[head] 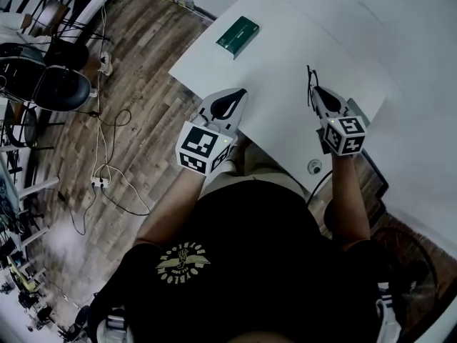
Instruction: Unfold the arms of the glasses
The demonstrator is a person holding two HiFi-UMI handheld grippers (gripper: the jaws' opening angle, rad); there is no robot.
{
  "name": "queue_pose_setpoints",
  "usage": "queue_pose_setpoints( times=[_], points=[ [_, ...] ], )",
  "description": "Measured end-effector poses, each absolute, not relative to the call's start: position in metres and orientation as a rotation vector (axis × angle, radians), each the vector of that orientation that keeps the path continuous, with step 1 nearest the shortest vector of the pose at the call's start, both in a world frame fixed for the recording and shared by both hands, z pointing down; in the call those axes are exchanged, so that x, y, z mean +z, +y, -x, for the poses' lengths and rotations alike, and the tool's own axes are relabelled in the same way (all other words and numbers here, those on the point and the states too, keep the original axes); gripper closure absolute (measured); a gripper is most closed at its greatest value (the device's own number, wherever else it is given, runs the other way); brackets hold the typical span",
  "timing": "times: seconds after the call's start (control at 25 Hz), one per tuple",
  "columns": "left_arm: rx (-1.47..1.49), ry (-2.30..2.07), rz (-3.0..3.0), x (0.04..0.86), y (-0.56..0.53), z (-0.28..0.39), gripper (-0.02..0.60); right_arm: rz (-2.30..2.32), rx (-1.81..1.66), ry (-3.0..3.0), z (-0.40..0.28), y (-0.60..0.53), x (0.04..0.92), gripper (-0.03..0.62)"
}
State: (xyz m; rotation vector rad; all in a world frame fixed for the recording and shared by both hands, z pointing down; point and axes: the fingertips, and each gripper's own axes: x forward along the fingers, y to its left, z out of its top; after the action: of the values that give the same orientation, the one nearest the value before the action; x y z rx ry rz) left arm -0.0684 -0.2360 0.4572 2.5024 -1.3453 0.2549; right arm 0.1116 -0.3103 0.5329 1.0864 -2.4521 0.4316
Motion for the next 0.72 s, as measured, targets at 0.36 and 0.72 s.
queue_pose_setpoints(
  times=[0.36, 0.72],
  points=[
    [0.218, -1.125, -2.560, 0.440, -0.209, 0.029, 0.574, -1.088, 0.482, -2.616, -0.089, -0.267, 0.458, 0.574],
    [0.169, -0.917, -2.687, 0.408, -0.191, -0.016, 0.572, -1.071, 0.454, -2.741, -0.064, -0.237, 0.399, 0.574]
  ],
)
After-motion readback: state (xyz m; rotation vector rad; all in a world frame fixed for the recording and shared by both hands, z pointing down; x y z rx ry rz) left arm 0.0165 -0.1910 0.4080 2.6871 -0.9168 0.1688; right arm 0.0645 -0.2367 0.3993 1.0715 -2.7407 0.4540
